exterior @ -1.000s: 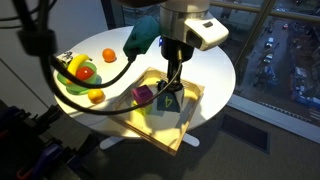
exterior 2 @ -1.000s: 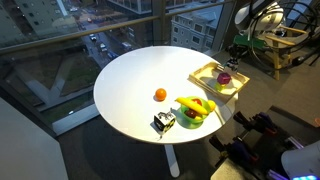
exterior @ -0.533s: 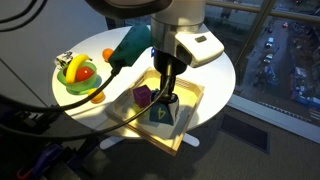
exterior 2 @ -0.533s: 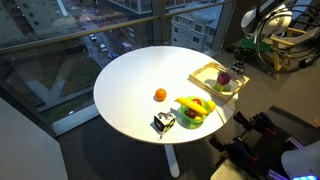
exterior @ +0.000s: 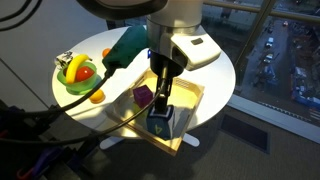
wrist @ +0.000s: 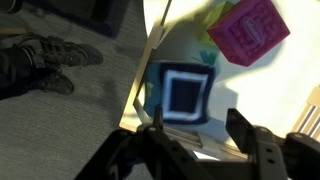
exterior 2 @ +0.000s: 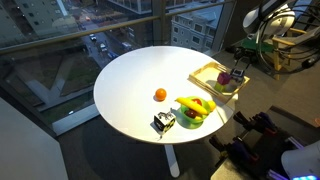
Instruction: Move a black and white cube from the table to the tray
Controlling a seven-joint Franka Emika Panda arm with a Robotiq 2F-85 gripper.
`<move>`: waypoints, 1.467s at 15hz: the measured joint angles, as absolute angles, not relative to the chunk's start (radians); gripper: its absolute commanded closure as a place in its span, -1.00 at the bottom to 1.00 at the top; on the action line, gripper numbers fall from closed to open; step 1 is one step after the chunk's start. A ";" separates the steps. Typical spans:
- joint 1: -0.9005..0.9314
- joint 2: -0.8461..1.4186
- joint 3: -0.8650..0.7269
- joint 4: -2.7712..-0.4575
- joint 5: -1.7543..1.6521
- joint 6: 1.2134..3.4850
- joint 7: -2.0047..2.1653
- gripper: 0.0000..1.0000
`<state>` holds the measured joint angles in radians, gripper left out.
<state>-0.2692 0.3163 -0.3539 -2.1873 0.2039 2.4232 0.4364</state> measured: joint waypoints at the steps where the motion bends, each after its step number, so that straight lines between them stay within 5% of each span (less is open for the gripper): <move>1: -0.268 0.314 -0.354 -2.188 0.204 2.423 0.436 -0.99; 22: -0.160 0.213 -0.213 -2.139 0.140 2.412 0.311 -1.00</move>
